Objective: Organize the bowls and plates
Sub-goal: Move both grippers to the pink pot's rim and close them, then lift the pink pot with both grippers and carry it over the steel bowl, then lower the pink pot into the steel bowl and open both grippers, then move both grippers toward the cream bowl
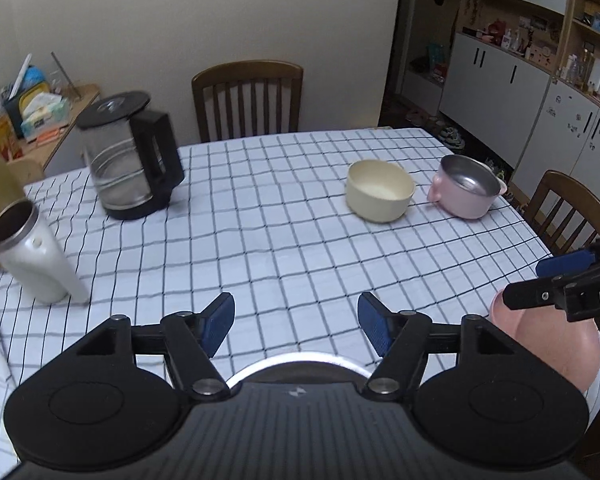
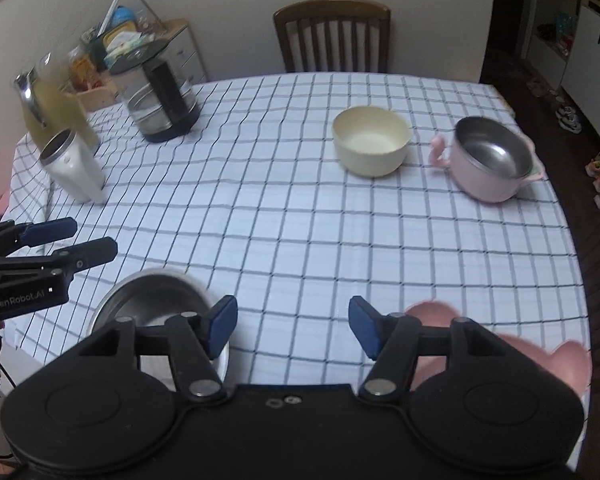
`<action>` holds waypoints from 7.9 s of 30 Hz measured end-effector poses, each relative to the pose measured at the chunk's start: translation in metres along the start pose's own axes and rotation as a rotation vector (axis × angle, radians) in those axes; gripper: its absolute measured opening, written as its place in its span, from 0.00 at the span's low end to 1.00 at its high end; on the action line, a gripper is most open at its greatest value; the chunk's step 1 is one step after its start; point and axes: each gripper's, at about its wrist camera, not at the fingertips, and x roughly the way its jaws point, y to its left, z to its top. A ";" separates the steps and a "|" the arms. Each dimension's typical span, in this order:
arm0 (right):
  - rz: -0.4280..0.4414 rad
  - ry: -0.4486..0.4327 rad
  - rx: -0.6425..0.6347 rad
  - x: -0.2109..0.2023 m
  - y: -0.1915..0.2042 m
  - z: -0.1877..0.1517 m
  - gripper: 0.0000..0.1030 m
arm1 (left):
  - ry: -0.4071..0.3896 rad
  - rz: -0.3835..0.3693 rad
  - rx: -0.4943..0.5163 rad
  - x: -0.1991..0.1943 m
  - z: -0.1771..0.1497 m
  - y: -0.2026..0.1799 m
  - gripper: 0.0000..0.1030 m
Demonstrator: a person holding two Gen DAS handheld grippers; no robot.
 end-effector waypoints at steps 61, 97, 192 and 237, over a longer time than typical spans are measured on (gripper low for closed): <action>-0.179 0.007 0.189 0.138 -0.299 0.115 0.84 | 0.278 -0.002 0.189 0.339 0.182 -0.256 0.60; -0.093 0.068 0.272 0.130 -0.289 0.102 0.31 | 0.333 0.011 0.177 0.297 0.150 -0.254 0.08; 0.179 0.100 -0.115 0.031 0.092 -0.040 0.47 | 0.279 0.003 0.014 -0.004 -0.058 0.014 0.40; 0.060 -0.119 -0.067 0.060 -0.122 0.125 0.92 | 0.130 0.103 -0.111 0.153 0.133 -0.083 0.75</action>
